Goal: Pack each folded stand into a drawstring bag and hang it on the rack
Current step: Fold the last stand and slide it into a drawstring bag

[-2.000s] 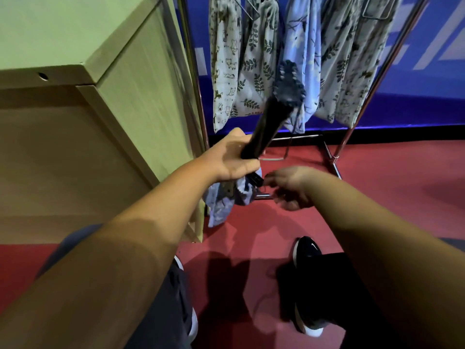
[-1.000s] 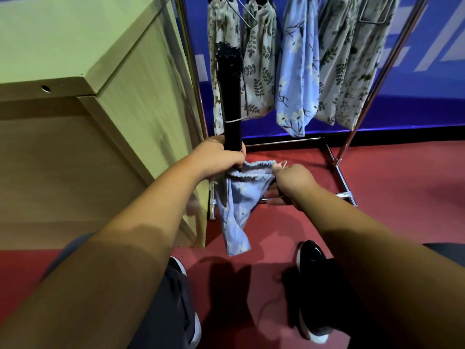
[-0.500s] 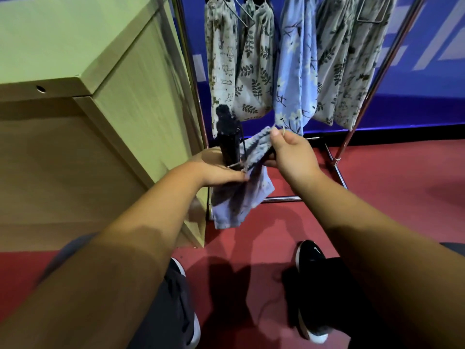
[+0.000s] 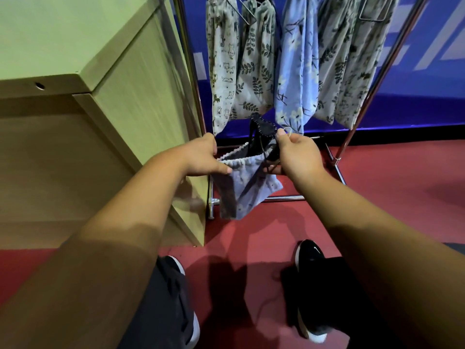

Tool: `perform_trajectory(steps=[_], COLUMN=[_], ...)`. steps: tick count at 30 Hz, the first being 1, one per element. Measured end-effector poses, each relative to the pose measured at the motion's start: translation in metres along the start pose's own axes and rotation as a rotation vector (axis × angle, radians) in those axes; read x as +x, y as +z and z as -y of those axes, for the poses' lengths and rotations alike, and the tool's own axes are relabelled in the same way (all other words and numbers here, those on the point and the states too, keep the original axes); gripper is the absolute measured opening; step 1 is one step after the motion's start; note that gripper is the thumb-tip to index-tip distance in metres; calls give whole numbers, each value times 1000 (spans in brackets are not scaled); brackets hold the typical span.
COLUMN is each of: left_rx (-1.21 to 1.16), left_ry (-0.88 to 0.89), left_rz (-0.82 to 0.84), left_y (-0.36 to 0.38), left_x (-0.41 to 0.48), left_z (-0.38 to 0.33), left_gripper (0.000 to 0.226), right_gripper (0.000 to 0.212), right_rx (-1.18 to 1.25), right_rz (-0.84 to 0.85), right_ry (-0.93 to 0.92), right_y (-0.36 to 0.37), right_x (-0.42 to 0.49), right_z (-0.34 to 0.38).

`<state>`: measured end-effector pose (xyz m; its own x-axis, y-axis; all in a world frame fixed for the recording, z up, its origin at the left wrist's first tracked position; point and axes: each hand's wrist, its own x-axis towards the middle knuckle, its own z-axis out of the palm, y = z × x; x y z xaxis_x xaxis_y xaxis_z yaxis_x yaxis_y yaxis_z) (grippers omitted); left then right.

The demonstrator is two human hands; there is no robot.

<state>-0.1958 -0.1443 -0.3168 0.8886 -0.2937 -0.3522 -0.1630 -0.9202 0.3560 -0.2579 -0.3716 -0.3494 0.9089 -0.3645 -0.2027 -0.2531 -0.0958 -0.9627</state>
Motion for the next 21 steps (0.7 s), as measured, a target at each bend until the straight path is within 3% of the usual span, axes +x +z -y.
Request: perform_trajectory(steps=[4, 7, 11, 12, 15, 19, 21], left_rx=[-31, -45, -41, -77, -317, -705, -816], left_ry=[-34, -50, -189, -216, -286, -299, -308], left_rz=[7, 42, 104, 82, 69, -9, -38], left_y=[-6, -16, -26, -25, -19, -17, -20], left_x=[-5, -14, -15, -12, -7, -1, 0], left_z=[-1, -7, 4, 9, 15, 14, 11], left_gripper=[65, 43, 77, 74, 57, 33, 22], right_gripper=[59, 57, 50, 46, 44, 51, 58], right_rx=[-171, -260, -164, -86, -83, -393, -423], right_rz=[-84, -115, -164, -140, -88, -185, -190], right_ry=[-74, -104, -35, 19, 13, -227, -274], right_y=[-4, -10, -10, -10, -9, -6, -6], right_x=[1, -2, 1, 2, -2, -8, -5], right_z=[3, 3, 1, 1, 5, 4, 1])
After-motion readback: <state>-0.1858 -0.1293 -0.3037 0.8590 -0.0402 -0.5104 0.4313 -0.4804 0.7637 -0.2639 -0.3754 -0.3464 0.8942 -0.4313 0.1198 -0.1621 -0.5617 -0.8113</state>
